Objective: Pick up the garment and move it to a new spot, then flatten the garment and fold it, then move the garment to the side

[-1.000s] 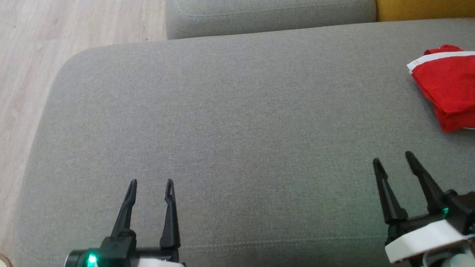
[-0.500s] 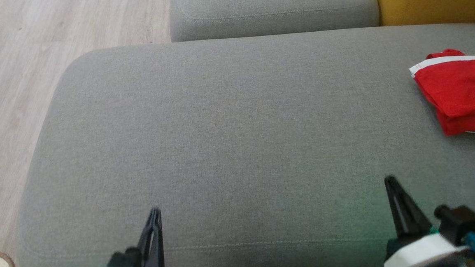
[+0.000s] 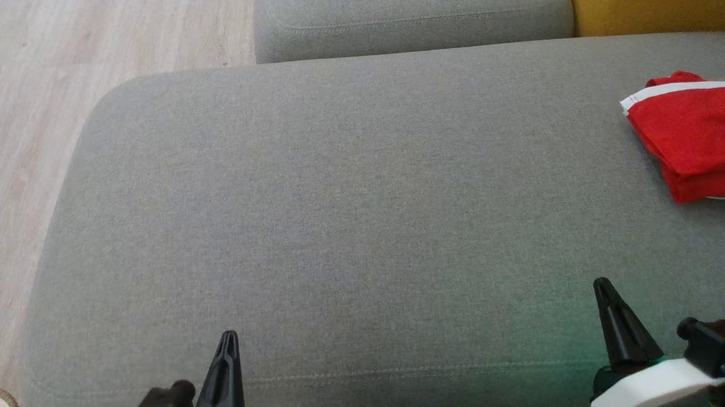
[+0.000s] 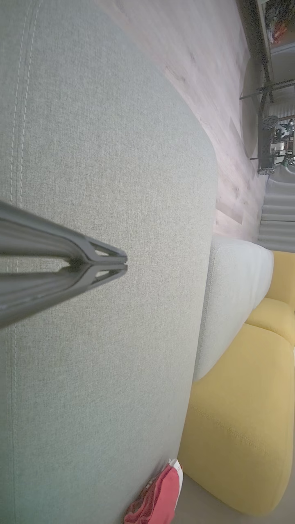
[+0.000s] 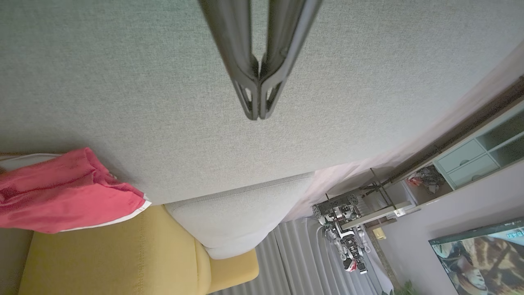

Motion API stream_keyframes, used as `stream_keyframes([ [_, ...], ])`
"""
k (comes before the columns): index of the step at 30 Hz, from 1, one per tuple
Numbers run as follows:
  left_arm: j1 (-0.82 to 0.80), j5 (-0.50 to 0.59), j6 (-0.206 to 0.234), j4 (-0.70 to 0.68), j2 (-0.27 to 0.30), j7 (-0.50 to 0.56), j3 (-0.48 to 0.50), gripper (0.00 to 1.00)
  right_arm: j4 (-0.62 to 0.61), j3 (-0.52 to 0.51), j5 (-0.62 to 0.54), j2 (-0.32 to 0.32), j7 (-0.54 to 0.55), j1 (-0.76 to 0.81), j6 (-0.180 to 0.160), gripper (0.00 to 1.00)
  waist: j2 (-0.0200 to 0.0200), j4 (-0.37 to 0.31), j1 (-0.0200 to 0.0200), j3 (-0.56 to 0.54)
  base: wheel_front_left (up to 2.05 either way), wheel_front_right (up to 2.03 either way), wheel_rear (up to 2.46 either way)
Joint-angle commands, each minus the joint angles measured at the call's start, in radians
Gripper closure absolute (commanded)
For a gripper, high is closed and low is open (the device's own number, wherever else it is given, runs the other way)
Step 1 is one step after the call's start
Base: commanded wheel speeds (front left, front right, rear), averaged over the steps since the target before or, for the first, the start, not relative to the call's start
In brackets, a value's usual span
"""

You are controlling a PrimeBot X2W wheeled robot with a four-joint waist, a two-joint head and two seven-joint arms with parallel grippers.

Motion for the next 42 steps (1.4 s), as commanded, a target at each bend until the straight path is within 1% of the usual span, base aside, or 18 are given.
stream_keyframes([
  [1, -0.053, -0.029, -0.007, -0.023, 0.006, 0.005, 0.023, 1.00, -0.027, -0.001, 0.031, -0.009, 0.004, -0.047, 0.000, 1.00, -0.0001, -0.001, 0.0001, 0.000, 0.00, 0.00, 0.00],
  [42, -0.145, -0.559, -0.090, 0.037, 0.020, 0.106, 0.127, 1.00, 0.012, -0.015, 0.523, -0.022, 0.113, -0.118, 0.000, 1.00, -0.0001, -0.029, 0.0001, 0.013, 0.00, 0.00, 0.00],
])
